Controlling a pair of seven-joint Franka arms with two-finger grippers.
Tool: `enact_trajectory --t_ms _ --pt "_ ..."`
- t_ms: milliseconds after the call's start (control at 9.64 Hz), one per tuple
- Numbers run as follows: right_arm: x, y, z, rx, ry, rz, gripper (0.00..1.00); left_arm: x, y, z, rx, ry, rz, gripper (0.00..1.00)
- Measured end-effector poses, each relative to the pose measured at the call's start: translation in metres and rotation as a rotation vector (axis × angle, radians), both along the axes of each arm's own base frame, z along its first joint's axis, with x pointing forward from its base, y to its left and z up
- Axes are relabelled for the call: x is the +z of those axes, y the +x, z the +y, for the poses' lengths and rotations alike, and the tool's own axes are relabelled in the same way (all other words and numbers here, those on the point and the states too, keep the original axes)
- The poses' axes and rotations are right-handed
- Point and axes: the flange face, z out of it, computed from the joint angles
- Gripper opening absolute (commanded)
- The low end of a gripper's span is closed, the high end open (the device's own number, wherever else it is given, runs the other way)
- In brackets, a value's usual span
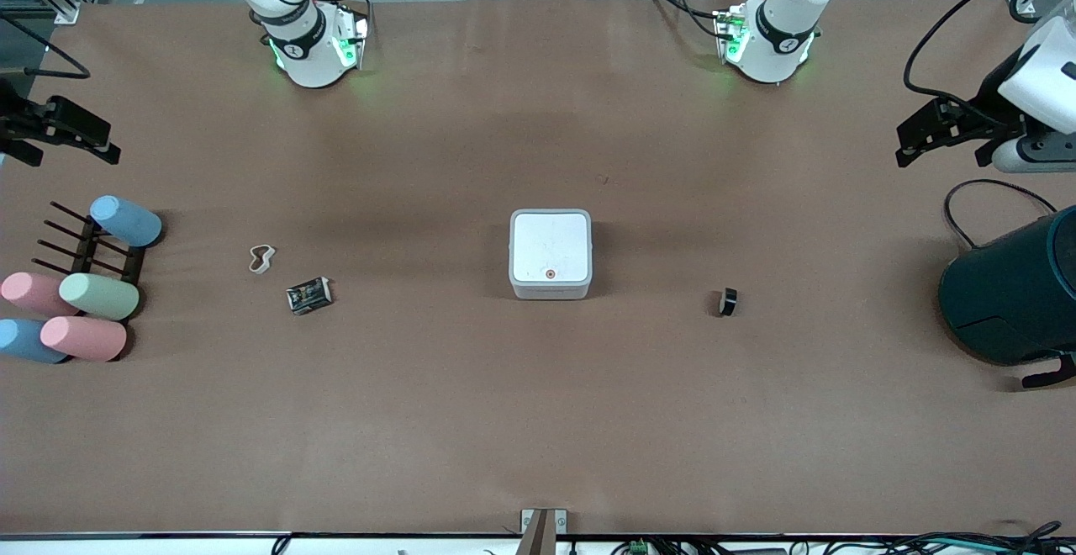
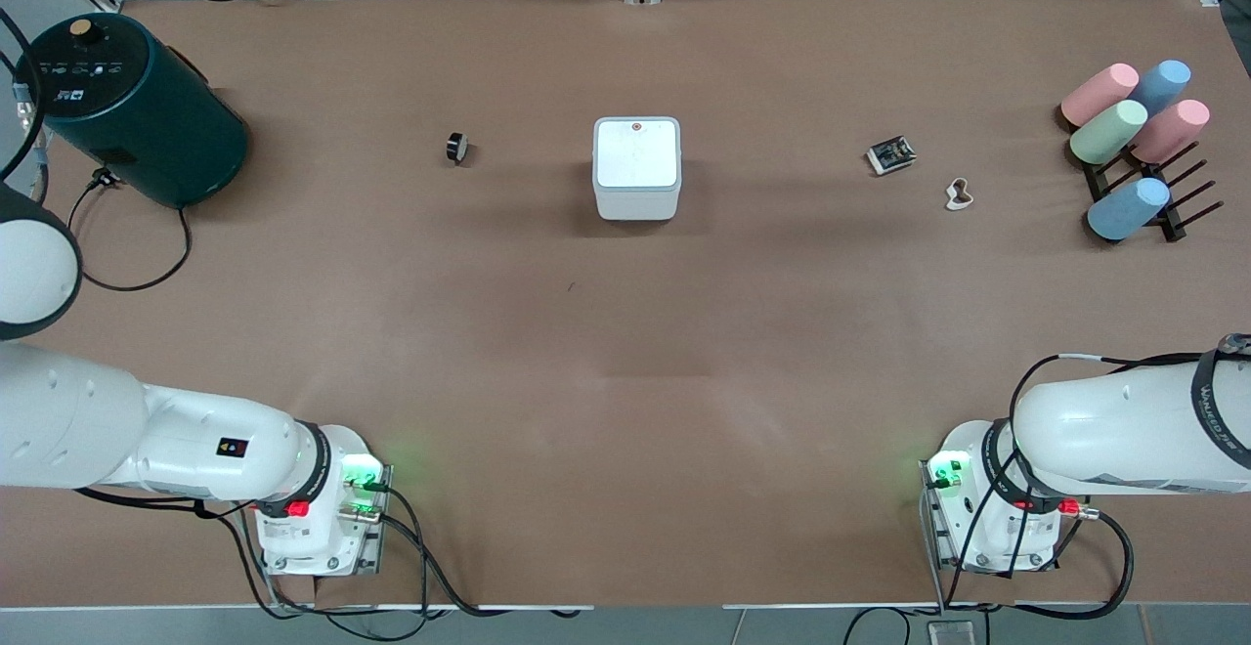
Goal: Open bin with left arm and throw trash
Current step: 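Reach the right gripper to the black wrapper while the left gripper reaches the bin, then lift the bin lid with the left gripper while the right gripper grasps the wrapper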
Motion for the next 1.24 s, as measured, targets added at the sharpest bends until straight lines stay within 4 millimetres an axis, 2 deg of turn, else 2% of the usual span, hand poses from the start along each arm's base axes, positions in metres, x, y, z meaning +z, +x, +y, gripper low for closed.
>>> enact_trajectory --t_ms 311,519,622,726,830,933,1141,1244 --pt "0.000 -0.001 0.039 0.008 -0.002 0.001 1.00 0.000 -0.001 -0.008 -0.012 0.000 0.000 1.00" --pt "-0.004 0.001 0.037 -0.001 -0.002 0.009 1.00 -0.012 -0.003 -0.021 -0.036 0.007 0.051 1.00" --pt "-0.015 0.005 0.035 -0.005 -0.002 0.028 1.00 -0.025 0.000 -0.034 -0.061 0.013 0.087 0.93" --pt "-0.035 0.014 0.034 -0.008 0.000 0.046 1.00 -0.045 0.006 -0.054 -0.097 0.017 0.126 0.65" --pt "-0.065 0.028 0.034 -0.022 0.003 0.041 1.00 -0.073 0.011 -0.086 -0.151 0.021 0.171 0.38" --pt "-0.103 0.041 0.036 -0.046 0.006 0.024 1.00 -0.103 0.015 -0.128 -0.220 0.019 0.202 0.22" --pt "-0.187 0.052 0.048 -0.057 0.014 -0.043 1.00 -0.170 0.024 -0.219 -0.298 -0.015 0.189 0.03" --pt "-0.236 0.050 0.056 -0.050 0.018 -0.065 1.00 -0.202 0.027 -0.255 -0.299 -0.035 0.168 0.00"
